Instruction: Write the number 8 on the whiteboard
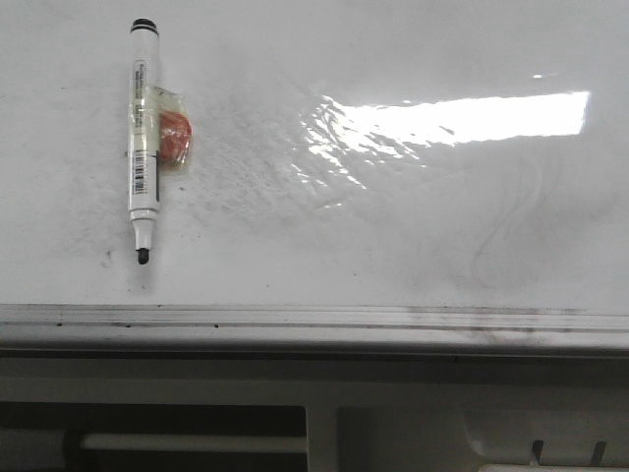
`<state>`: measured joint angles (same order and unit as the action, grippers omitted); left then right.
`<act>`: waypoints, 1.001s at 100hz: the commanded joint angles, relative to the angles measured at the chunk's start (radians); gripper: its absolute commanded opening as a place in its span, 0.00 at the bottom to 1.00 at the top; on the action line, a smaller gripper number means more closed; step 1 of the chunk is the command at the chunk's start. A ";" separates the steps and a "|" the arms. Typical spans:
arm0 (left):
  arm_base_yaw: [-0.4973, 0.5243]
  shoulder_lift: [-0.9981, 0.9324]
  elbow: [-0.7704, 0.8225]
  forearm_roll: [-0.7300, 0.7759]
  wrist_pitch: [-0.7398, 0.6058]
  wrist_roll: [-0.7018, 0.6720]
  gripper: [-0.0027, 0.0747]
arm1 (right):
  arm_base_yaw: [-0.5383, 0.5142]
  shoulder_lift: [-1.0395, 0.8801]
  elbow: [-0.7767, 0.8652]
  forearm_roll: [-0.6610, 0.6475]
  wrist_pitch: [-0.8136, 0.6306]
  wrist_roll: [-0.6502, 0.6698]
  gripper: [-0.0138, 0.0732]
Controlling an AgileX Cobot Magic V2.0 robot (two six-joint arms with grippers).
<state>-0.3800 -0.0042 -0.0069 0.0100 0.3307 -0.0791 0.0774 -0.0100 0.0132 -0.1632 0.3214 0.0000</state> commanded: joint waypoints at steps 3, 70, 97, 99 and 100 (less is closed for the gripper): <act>-0.009 -0.029 0.040 -0.010 -0.048 -0.008 0.01 | -0.006 -0.022 0.010 -0.007 -0.023 -0.006 0.11; -0.009 -0.029 0.040 -0.005 -0.048 -0.008 0.01 | -0.006 -0.022 0.010 -0.007 -0.023 -0.006 0.11; -0.009 -0.029 0.040 -0.271 -0.212 -0.008 0.01 | -0.006 -0.022 0.010 0.052 -0.310 0.006 0.11; -0.009 -0.029 0.040 -0.322 -0.233 -0.008 0.01 | -0.006 -0.022 0.010 0.096 -0.342 0.010 0.11; -0.009 -0.029 0.040 -0.352 -0.245 -0.008 0.01 | -0.006 -0.022 0.010 0.124 -0.361 0.010 0.11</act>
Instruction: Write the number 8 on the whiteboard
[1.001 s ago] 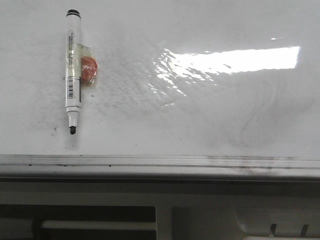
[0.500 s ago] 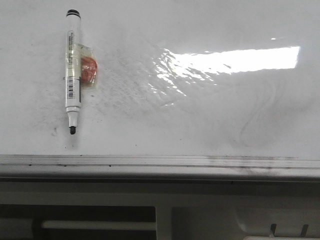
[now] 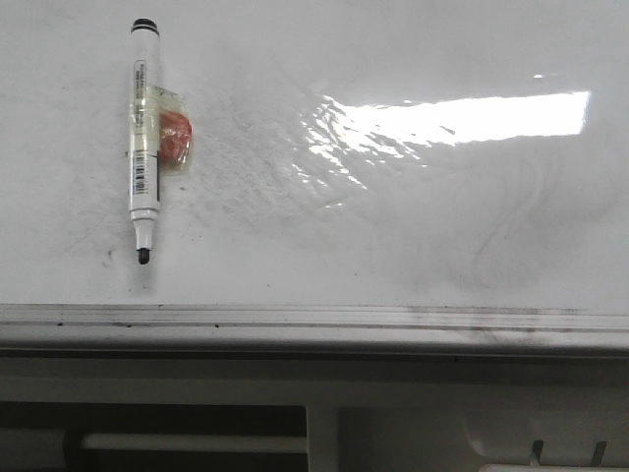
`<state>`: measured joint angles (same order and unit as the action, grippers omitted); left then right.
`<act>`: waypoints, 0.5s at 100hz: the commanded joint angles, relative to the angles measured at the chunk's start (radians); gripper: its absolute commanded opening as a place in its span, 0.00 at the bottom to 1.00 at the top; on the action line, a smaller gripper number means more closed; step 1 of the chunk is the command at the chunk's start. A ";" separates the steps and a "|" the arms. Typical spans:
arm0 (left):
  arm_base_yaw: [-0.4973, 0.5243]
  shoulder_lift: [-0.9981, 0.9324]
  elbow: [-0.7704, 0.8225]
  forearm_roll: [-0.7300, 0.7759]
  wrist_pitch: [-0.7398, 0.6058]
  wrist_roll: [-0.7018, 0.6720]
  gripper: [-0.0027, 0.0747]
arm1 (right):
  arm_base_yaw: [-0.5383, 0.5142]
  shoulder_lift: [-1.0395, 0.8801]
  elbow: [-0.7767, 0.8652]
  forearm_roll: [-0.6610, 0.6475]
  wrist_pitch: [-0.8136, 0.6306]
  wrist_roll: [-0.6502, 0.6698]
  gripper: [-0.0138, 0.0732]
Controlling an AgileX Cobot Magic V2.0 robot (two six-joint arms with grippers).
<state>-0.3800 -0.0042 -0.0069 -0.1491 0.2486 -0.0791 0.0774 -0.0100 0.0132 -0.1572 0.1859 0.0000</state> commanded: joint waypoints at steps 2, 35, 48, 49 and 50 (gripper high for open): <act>-0.009 -0.029 0.040 -0.217 -0.172 -0.008 0.01 | -0.006 -0.022 0.010 0.157 -0.256 0.010 0.11; -0.011 -0.023 0.008 -0.500 -0.260 -0.008 0.01 | -0.006 -0.022 -0.072 0.522 -0.326 0.016 0.11; -0.011 0.056 -0.090 -0.367 -0.193 0.011 0.01 | -0.006 0.007 -0.211 0.451 -0.143 0.009 0.11; -0.011 0.071 -0.106 -0.345 -0.186 0.011 0.01 | -0.006 0.013 -0.229 0.443 -0.110 0.009 0.11; -0.011 0.080 -0.115 -0.335 -0.170 0.011 0.01 | -0.006 0.017 -0.238 0.427 -0.094 0.009 0.11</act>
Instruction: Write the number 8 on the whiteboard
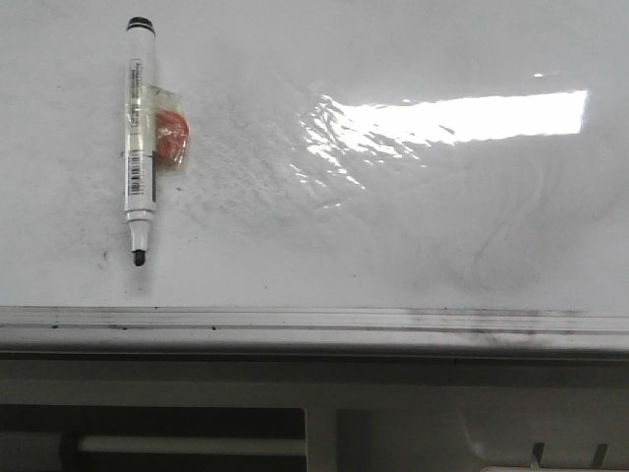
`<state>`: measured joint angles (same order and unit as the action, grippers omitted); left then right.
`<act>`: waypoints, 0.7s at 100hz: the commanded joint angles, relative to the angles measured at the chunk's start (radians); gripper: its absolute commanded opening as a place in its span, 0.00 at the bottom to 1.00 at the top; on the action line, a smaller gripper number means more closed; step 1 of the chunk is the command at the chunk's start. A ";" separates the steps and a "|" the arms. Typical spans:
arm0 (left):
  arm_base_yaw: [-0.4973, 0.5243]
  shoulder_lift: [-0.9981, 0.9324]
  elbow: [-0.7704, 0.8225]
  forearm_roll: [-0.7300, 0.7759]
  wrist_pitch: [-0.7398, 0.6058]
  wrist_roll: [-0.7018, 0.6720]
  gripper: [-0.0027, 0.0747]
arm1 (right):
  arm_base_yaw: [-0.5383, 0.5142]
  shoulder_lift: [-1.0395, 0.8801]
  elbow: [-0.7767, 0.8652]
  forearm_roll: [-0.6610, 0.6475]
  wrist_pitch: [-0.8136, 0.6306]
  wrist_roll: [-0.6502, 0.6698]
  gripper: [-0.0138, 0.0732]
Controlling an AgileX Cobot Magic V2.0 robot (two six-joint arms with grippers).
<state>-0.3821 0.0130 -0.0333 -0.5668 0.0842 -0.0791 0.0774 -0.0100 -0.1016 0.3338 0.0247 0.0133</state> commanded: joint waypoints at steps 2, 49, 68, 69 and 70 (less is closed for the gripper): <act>-0.009 0.088 -0.113 0.112 0.011 0.011 0.01 | -0.006 0.030 -0.151 -0.090 0.117 -0.004 0.11; -0.109 0.663 -0.465 0.169 0.243 0.079 0.51 | -0.006 0.332 -0.514 -0.241 0.490 -0.004 0.53; -0.290 0.789 -0.484 0.011 0.132 0.140 0.51 | -0.006 0.410 -0.532 -0.219 0.505 -0.004 0.65; -0.305 0.798 -0.484 0.007 0.117 0.140 0.51 | -0.006 0.413 -0.532 -0.217 0.505 -0.004 0.65; -0.312 0.798 -0.484 0.003 0.110 0.140 0.51 | -0.006 0.413 -0.532 -0.214 0.505 -0.004 0.65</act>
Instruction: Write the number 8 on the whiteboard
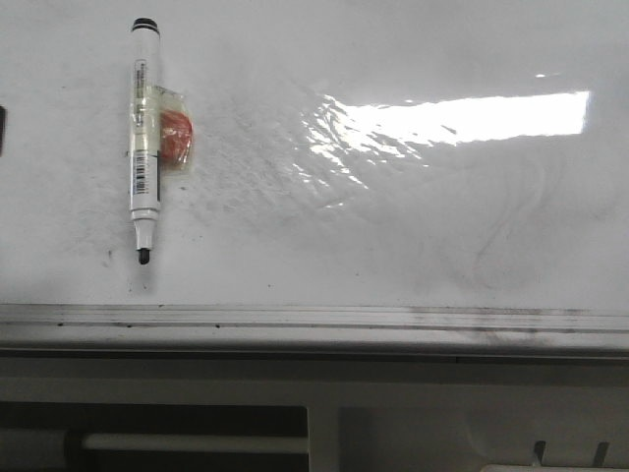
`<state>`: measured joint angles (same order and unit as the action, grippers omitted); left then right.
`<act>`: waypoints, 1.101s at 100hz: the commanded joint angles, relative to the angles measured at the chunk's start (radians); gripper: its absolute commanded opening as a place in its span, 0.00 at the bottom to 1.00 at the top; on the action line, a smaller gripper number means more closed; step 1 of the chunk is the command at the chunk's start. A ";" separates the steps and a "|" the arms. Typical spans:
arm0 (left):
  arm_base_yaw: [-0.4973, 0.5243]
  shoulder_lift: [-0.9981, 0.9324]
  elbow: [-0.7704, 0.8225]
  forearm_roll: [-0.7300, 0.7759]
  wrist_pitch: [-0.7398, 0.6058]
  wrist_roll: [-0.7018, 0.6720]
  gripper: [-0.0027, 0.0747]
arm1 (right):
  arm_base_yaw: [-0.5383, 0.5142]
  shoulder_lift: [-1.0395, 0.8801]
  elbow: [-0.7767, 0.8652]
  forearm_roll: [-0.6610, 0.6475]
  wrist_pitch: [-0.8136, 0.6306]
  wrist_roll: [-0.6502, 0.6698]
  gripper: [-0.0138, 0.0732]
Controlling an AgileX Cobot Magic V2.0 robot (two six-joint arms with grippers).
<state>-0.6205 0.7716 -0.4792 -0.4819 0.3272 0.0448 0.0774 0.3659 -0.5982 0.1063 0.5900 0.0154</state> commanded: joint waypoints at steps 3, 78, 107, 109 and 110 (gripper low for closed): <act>-0.102 0.062 -0.038 -0.092 -0.163 0.016 0.51 | -0.006 0.042 -0.036 0.022 -0.060 -0.006 0.65; -0.215 0.339 -0.038 -0.187 -0.449 0.016 0.03 | -0.004 0.049 -0.036 0.074 -0.053 -0.008 0.65; -0.232 0.317 -0.071 -0.049 -0.367 0.016 0.01 | 0.025 0.049 -0.036 0.328 -0.048 -0.289 0.65; -0.239 0.309 -0.080 -0.028 -0.355 0.018 0.01 | 0.027 0.049 -0.036 0.365 -0.043 -0.329 0.65; -0.244 0.307 -0.083 -0.003 -0.343 0.018 0.01 | 0.029 0.049 -0.037 0.378 -0.037 -0.345 0.65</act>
<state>-0.8381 1.1161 -0.5045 -0.5858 -0.0215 0.0590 0.0971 0.3991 -0.5982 0.3483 0.6076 -0.1861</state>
